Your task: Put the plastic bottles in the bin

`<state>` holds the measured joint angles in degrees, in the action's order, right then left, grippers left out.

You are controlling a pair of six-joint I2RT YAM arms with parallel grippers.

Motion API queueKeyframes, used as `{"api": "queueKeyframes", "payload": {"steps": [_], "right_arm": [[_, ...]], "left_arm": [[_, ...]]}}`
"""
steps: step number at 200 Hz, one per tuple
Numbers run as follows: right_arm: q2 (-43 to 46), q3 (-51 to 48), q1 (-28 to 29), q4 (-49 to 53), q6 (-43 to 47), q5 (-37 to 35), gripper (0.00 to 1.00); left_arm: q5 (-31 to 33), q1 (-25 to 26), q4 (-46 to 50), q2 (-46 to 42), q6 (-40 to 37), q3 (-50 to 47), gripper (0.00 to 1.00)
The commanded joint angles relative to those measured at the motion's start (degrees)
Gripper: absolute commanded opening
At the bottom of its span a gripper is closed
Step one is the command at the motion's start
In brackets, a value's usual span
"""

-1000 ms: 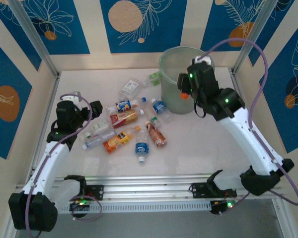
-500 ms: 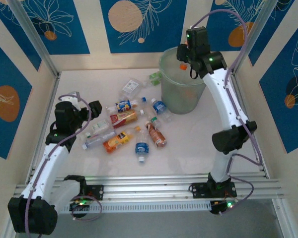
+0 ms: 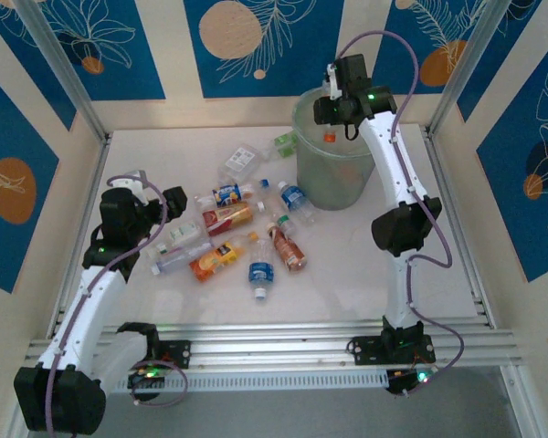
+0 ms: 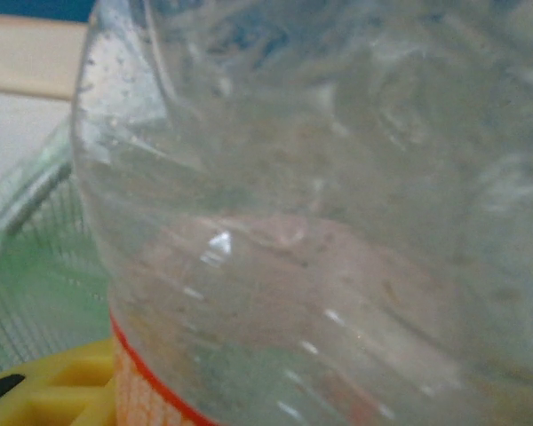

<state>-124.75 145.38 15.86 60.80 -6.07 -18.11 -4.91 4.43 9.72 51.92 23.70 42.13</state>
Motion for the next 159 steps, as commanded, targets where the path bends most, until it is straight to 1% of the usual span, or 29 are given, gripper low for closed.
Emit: {"api": "queueKeyframes", "payload": {"steps": [1,51,109,159], "right_arm": [[-0.74,-0.23,-0.55,3.42,4.84,5.31,0.54],[-5.83,-0.12,-0.86,4.62,8.43,5.08,0.54],[-10.39,0.47,-2.54,5.12,9.73,10.00,0.54],[-13.86,0.39,-2.67,6.56,12.83,10.50,0.54]], "left_arm": [[-0.67,0.41,0.87,-0.75,-0.08,0.85,1.00],[-0.73,0.40,1.10,-0.72,-0.06,0.85,1.00],[0.12,0.36,1.74,-1.06,-0.85,0.99,1.00],[0.77,0.41,1.96,-0.86,-1.29,0.85,1.00]]}}
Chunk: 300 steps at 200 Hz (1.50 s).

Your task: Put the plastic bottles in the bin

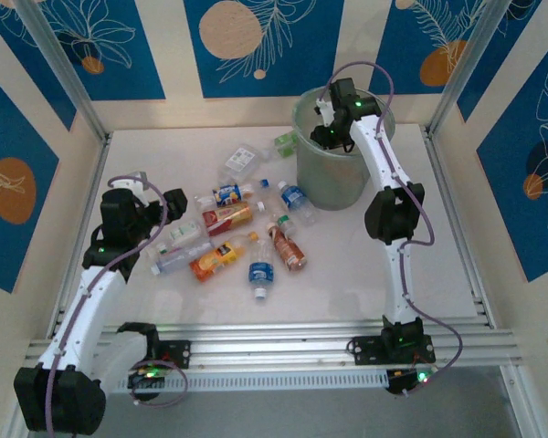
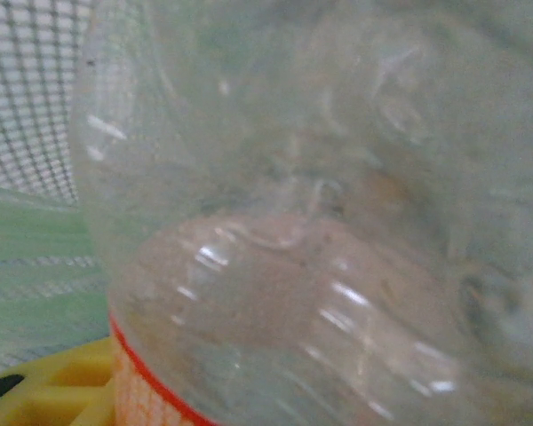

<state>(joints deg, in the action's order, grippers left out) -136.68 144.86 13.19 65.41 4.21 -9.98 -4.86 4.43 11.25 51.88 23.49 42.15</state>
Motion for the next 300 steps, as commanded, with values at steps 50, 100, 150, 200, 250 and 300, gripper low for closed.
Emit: {"api": "queueKeyframes", "payload": {"steps": [50,100,150,200,250,300], "right_arm": [[-4.12,-0.28,0.15,3.41,3.19,1.94,0.54],[-4.07,-3.36,0.36,4.27,3.23,1.63,0.57],[-3.92,-5.36,0.81,6.88,2.55,-1.16,0.59],[-2.11,-6.55,0.88,8.77,1.39,-1.52,0.60],[0.99,-11.72,1.25,8.28,0.83,-0.57,0.60],[5.38,-17.52,1.49,7.63,-0.69,-0.73,0.60]], "left_arm": [[1.08,0.40,0.11,-0.08,-0.99,0.85,0.99],[1.00,0.40,0.16,0.05,-0.99,0.92,1.00],[1.17,0.41,0.15,-0.08,-1.07,0.92,0.99],[1.08,0.41,0.04,0.00,-0.99,1.05,0.99],[1.00,0.40,-0.05,0.05,-0.98,0.97,1.00],[1.06,0.41,0.09,-0.20,-0.90,0.94,1.00]]}}
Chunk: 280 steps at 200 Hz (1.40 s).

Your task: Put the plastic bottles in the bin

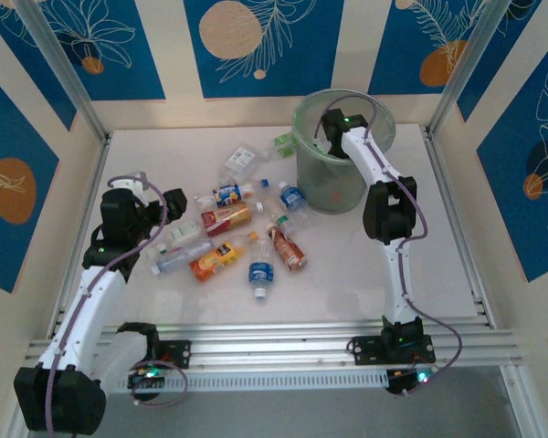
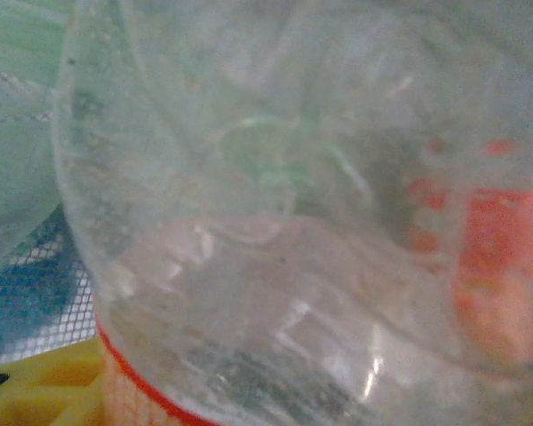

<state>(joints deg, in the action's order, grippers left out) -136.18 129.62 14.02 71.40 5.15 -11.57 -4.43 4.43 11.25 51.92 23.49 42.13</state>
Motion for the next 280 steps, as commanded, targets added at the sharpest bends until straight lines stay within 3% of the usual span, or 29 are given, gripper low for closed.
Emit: {"api": "queueKeyframes", "payload": {"steps": [1,118,204,280], "right_arm": [[4.96,-2.41,0.70,1.60,-1.72,0.86,0.60],[14.02,-18.32,2.51,-4.25,-6.53,0.24,0.63],[9.64,-14.36,2.40,-4.61,-8.28,0.33,0.75],[14.92,-11.32,2.06,-1.79,-8.56,-3.42,0.75]], "left_arm": [[0.63,0.41,0.09,-0.20,-0.90,0.95,1.00],[0.67,0.41,0.09,-0.79,-0.81,0.67,1.00],[0.73,0.45,0.00,-0.93,-0.55,0.81,1.00],[1.09,0.41,0.14,-1.34,-0.19,0.94,1.00]]}}
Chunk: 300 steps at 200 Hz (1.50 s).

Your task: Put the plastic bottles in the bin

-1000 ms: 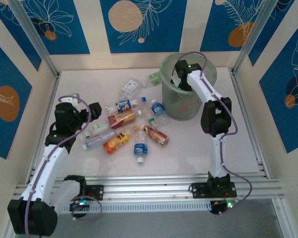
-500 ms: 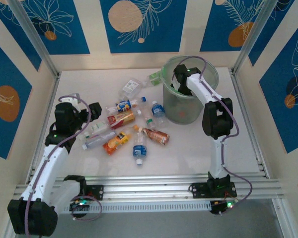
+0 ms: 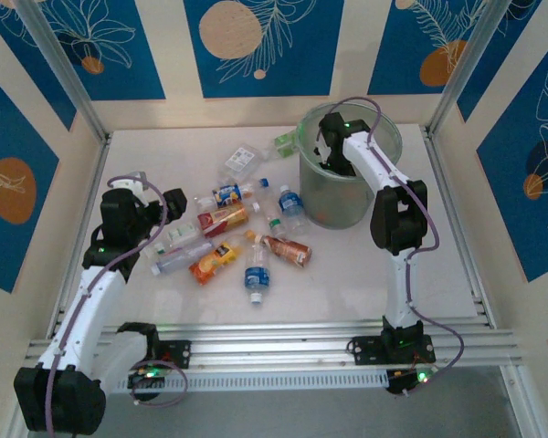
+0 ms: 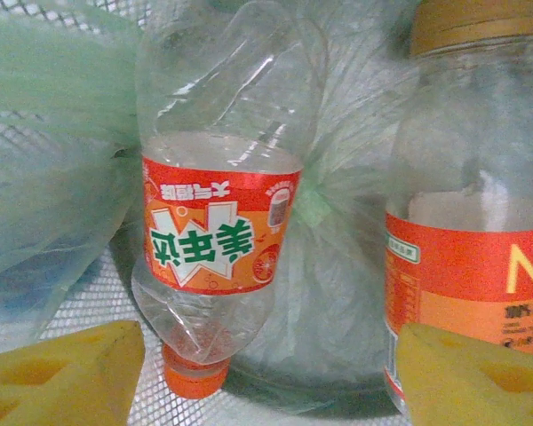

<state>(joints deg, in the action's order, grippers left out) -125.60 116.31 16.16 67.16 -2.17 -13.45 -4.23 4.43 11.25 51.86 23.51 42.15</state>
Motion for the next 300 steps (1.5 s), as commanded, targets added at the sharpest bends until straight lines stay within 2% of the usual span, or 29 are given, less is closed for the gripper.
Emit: {"api": "queueKeyframes", "payload": {"steps": [1,102,156,176,194,224,252,281,300], "right_arm": [[4.50,1.99,-0.12,2.45,-1.24,-1.56,0.75],[20.62,1.54,-0.21,-0.07,-5.70,-7.17,0.77],[32.15,-3.36,0.14,-5.25,-9.86,-7.05,0.89],[36.95,-6.45,1.26,-6.28,-12.99,-7.46,0.93],[41.79,-10.89,4.68,-7.54,-16.45,-10.67,1.00],[49.64,-19.08,14.03,-8.97,-24.18,-18.30,0.99],[53.28,-25.91,24.53,-7.98,-33.68,-23.61,0.99],[52.96,-33.16,34.40,-8.21,-44.86,-24.11,0.99],[50.73,-36.43,39.03,-10.14,-50.82,-20.77,0.99]], "left_arm": [[0.89,0.41,0.12,-1.25,-0.22,0.92,1.00],[0.64,0.41,4.02,-0.02,-1.35,2.80,1.00],[-3.18,0.91,9.60,5.10,-4.02,6.55,0.99],[-2.78,2.51,12.13,6.53,-4.84,7.54,1.00],[-1.82,4.45,12.88,7.52,-4.49,7.36,1.00],[-1.20,6.77,12.15,8.99,-3.16,6.72,0.99],[-0.92,7.39,10.49,9.67,-2.37,6.46,0.99],[0.17,7.88,8.64,9.58,-0.82,5.42,1.00],[1.22,7.96,7.97,9.47,0.46,4.62,0.99]]}}
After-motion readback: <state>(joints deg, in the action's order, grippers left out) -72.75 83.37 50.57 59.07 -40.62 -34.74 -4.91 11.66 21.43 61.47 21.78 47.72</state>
